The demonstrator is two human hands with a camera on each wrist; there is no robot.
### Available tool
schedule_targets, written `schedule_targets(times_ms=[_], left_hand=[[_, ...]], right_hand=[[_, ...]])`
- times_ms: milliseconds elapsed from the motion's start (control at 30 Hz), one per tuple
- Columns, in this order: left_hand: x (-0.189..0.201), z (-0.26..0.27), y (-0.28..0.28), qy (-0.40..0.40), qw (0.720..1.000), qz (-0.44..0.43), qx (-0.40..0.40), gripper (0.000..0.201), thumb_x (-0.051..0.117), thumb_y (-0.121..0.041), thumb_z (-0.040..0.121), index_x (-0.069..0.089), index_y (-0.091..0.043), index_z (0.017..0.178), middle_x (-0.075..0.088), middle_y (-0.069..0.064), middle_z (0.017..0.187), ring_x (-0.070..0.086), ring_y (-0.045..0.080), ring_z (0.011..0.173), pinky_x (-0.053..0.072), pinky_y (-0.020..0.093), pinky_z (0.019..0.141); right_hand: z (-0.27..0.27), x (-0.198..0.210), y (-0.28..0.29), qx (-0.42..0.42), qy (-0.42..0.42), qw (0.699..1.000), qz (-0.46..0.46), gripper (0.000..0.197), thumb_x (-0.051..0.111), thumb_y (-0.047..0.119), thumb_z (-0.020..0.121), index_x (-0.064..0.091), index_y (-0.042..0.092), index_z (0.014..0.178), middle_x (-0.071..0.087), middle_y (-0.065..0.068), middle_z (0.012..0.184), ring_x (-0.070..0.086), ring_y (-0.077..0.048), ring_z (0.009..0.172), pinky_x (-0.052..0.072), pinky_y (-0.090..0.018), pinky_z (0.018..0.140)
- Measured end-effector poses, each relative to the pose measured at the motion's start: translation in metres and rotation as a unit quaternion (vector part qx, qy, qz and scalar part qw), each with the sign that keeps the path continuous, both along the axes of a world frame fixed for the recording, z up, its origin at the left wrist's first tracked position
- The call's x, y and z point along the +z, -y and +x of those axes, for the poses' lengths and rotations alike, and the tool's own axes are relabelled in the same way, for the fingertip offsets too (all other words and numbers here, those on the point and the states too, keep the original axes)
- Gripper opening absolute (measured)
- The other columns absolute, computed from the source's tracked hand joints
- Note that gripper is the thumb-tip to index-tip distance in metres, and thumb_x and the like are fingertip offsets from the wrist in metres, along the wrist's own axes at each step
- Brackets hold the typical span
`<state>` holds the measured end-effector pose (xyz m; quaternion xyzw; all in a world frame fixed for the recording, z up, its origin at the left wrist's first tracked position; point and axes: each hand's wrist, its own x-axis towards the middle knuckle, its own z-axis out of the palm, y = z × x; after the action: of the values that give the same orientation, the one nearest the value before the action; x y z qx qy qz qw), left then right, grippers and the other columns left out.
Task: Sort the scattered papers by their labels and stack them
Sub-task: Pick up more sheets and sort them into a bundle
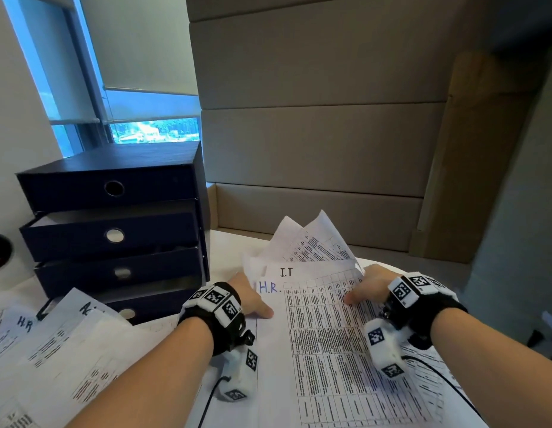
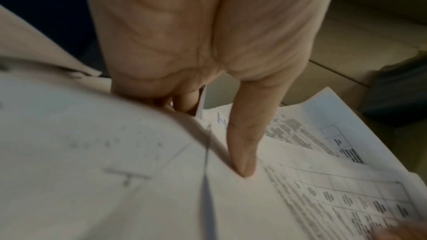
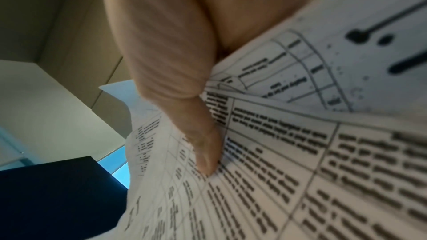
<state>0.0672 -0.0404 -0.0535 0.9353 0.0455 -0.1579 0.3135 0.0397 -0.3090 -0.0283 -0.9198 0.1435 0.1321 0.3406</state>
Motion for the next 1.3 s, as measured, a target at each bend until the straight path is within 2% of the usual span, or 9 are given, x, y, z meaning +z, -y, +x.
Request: schedule_targets(times_ms=[167,333,533,667,800,933,1067,1200,1300], left_hand=[[0.001,-0.003,-0.004,0.060,0.996,-0.060,-0.027,0.061,0.087,-0.015,0.059,0.061,-0.020,0.113,0.068,-0.006,0.108,0.062,0.016,0.102,0.049,0.036,0.095],[0.015,-0.024,-0.014,0.052,0.996,-0.024,-0.063,0.096,0.088,-0.039,0.052,0.038,-0.023,0.133,0.059,-0.004,0.119,0.060,0.017,0.106,0.052,0.032,0.084],[0.035,-0.057,-0.047,0.048,0.994,0.036,-0.090,0.101,0.088,-0.036,0.060,0.031,-0.025,0.143,0.056,-0.001,0.118,0.059,0.017,0.103,0.050,0.032,0.093],[0.035,-0.074,-0.056,0.024,0.994,0.047,-0.093,0.111,0.087,-0.039,0.060,0.022,-0.022,0.148,0.048,0.000,0.135,0.054,0.019,0.116,0.046,0.031,0.099],[0.025,-0.087,-0.049,-0.002,0.992,0.059,-0.108,0.107,0.085,-0.041,0.065,0.021,-0.026,0.149,0.043,0.002,0.145,0.051,0.018,0.123,0.042,0.024,0.098],[0.011,-0.085,-0.035,0.043,0.982,0.127,-0.130,0.124,0.079,-0.064,0.051,0.014,-0.030,0.151,0.032,-0.002,0.153,0.042,0.020,0.133,0.038,0.027,0.106],[0.006,-0.078,-0.012,0.051,0.958,0.235,-0.158,0.120,0.070,-0.080,0.031,0.041,-0.029,0.136,0.052,-0.002,0.136,0.054,0.019,0.117,0.047,0.033,0.100],[0.014,-0.077,0.005,0.047,0.917,0.350,-0.186,0.084,0.068,-0.077,0.047,0.065,-0.022,0.111,0.069,0.001,0.100,0.065,0.019,0.084,0.057,0.031,0.078],[0.010,-0.070,0.007,0.037,0.919,0.355,-0.168,0.069,0.070,-0.070,0.056,0.065,-0.022,0.106,0.066,-0.001,0.092,0.063,0.018,0.082,0.056,0.031,0.078]], right_hand=[[0.001,-0.004,0.013,0.016,0.028,0.999,0.044,0.029,0.081,0.023,0.072,0.069,0.011,0.096,0.074,-0.005,0.092,0.070,-0.020,0.085,0.055,-0.038,0.082],[-0.004,0.017,0.010,-0.029,0.157,0.987,0.032,0.021,0.078,0.012,0.076,0.070,0.008,0.096,0.069,-0.003,0.082,0.066,-0.021,0.082,0.051,-0.028,0.065],[-0.020,0.069,-0.002,-0.036,0.259,0.965,-0.011,0.027,0.076,0.013,0.078,0.069,0.011,0.104,0.071,-0.009,0.094,0.067,-0.027,0.091,0.052,-0.034,0.080],[-0.039,0.100,-0.018,-0.031,0.375,0.926,-0.017,0.025,0.071,0.010,0.081,0.068,0.010,0.106,0.071,-0.012,0.095,0.066,-0.028,0.091,0.047,-0.028,0.075],[-0.053,0.137,-0.034,-0.012,0.482,0.874,0.055,0.022,0.071,0.008,0.081,0.070,0.013,0.102,0.072,-0.005,0.096,0.065,-0.021,0.091,0.054,-0.034,0.082],[-0.062,0.167,-0.048,0.044,0.531,0.833,0.150,0.026,0.069,0.000,0.081,0.071,0.018,0.099,0.072,0.002,0.098,0.067,-0.014,0.094,0.055,-0.031,0.082],[-0.059,0.170,-0.050,0.044,0.553,0.807,0.202,0.029,0.069,-0.002,0.080,0.071,0.013,0.105,0.072,0.001,0.100,0.067,-0.010,0.095,0.056,-0.027,0.083],[-0.056,0.158,-0.044,0.043,0.535,0.799,0.272,0.030,0.071,-0.003,0.080,0.070,0.018,0.101,0.072,0.005,0.098,0.068,-0.007,0.094,0.056,-0.024,0.081],[-0.060,0.153,-0.042,0.047,0.521,0.800,0.294,0.032,0.072,-0.001,0.080,0.068,0.028,0.094,0.071,0.015,0.091,0.068,0.002,0.087,0.054,-0.016,0.075]])
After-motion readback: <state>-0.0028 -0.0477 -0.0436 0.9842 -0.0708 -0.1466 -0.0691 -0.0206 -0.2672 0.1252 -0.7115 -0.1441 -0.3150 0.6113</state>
